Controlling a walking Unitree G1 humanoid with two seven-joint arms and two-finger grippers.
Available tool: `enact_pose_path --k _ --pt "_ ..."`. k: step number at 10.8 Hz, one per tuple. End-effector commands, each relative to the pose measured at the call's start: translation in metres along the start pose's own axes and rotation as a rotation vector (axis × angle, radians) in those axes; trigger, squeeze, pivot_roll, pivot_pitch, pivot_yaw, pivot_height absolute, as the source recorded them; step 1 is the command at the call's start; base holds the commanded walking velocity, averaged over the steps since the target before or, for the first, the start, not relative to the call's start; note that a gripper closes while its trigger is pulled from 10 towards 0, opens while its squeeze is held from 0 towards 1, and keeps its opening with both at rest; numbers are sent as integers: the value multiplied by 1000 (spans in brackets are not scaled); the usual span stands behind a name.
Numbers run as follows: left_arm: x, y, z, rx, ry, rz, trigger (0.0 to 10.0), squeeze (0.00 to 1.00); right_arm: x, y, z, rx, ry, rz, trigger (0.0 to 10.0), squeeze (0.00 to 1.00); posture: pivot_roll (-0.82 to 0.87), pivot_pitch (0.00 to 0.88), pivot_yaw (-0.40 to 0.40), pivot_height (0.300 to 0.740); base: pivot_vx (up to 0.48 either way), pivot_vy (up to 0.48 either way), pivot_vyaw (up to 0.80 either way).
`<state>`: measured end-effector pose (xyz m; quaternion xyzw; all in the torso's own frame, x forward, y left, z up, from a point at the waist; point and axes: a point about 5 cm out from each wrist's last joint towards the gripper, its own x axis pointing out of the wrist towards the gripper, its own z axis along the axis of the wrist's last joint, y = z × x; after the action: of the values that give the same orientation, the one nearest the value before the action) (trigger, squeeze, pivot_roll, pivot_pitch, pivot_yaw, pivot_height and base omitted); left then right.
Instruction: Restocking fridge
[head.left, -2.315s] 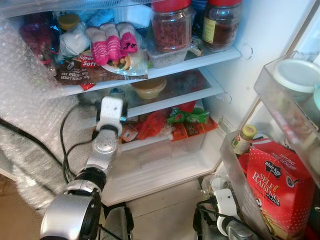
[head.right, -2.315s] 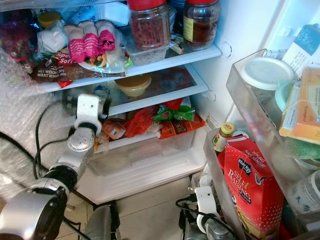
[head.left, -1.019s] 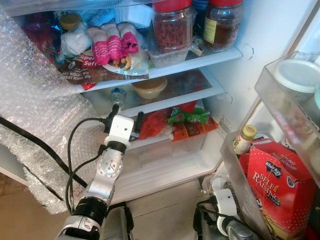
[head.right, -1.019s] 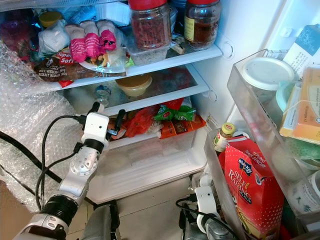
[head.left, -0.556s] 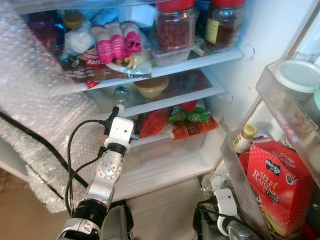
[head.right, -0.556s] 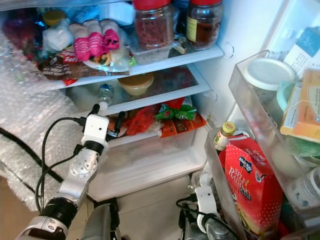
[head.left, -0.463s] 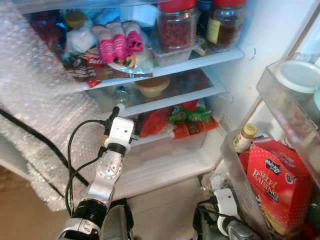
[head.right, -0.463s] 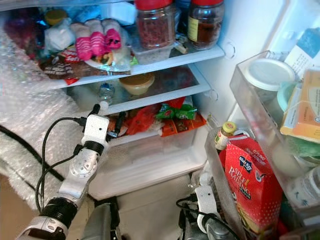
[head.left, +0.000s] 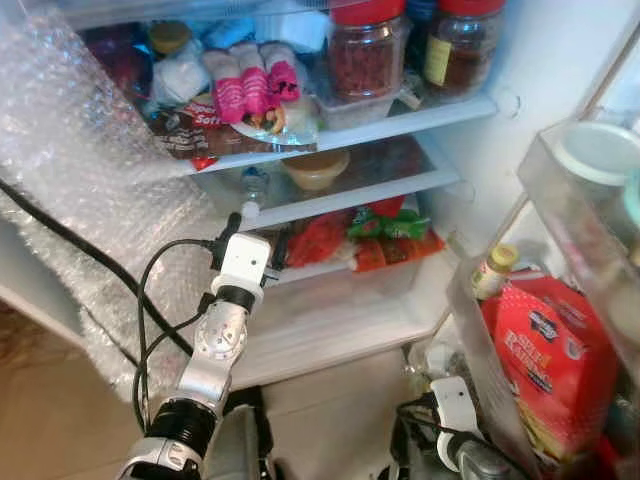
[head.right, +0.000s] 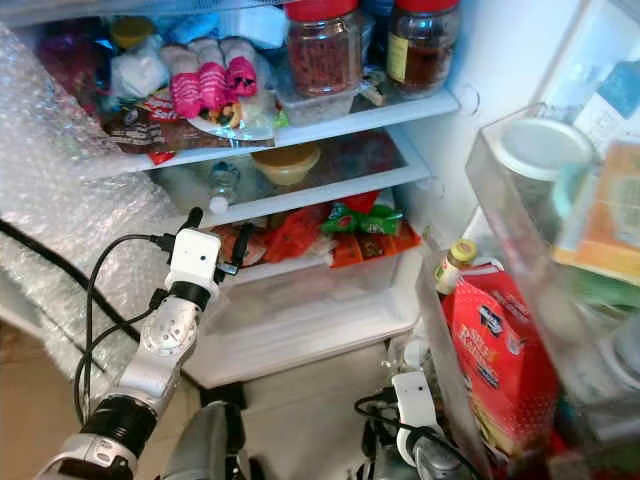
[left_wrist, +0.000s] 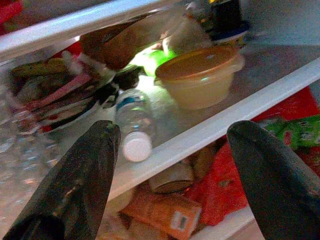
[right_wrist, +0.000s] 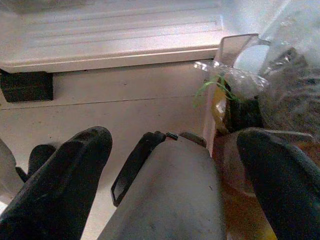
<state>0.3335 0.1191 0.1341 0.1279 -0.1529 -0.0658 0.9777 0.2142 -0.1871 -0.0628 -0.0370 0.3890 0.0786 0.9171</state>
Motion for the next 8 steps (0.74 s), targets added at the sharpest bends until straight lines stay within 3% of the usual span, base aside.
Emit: enact_pose_path --k 1,8 --pt "-3 1 -2 2 7 -1 10000 0 -16 19 -64 53 248 57 10000 0 -43 133 52 585 -349 0 0" --pt "-3 2 -1 5 10 2 10000 0 -16 19 -63 61 244 64 10000 0 -43 142 52 585 -349 0 0"
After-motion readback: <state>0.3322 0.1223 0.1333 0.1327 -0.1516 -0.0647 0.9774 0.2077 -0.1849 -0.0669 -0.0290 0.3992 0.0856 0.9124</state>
